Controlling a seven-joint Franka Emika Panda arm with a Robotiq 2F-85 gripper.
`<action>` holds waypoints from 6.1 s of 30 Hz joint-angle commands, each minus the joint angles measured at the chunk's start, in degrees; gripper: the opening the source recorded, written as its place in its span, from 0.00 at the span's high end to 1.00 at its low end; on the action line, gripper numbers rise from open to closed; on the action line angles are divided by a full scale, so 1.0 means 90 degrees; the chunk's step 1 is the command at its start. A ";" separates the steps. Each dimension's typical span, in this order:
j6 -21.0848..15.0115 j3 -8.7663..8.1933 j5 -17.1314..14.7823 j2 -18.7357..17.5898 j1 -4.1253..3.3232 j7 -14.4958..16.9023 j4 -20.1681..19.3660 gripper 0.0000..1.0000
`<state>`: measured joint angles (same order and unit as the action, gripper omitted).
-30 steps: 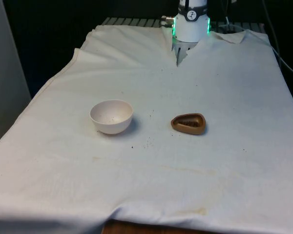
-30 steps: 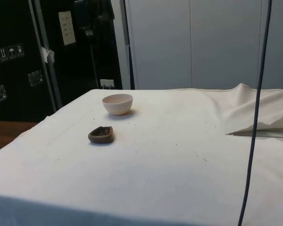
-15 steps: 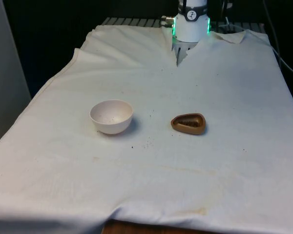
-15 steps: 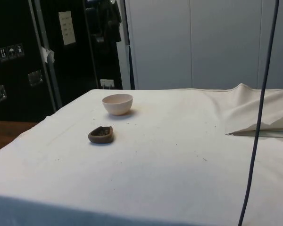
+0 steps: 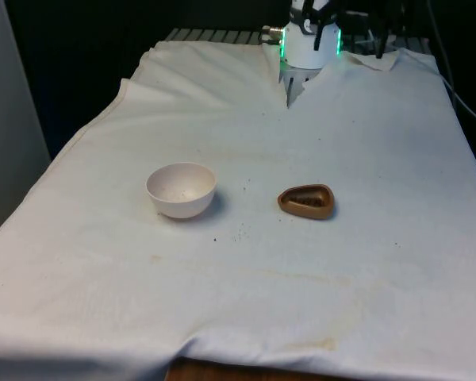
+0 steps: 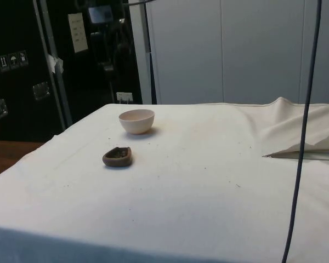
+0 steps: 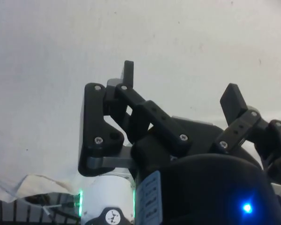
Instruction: Pour the coffee beans from the cup into the bowl.
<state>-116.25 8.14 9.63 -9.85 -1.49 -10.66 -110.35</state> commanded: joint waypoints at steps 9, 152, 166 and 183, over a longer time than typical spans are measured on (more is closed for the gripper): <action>-0.0337 0.0204 0.0185 -0.0191 -0.0032 -0.0357 -0.0013 0.00; -0.4119 -0.0229 0.0828 -0.2839 0.0051 -0.0427 -0.0166 0.01; -0.4132 -0.0229 0.0828 -0.2839 0.0051 -0.0427 -0.0172 0.86; -0.4049 -0.0210 0.0802 -0.2833 0.0064 -0.0401 -0.0146 1.00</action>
<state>-152.69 6.25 16.84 -35.24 -0.86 -14.21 -111.78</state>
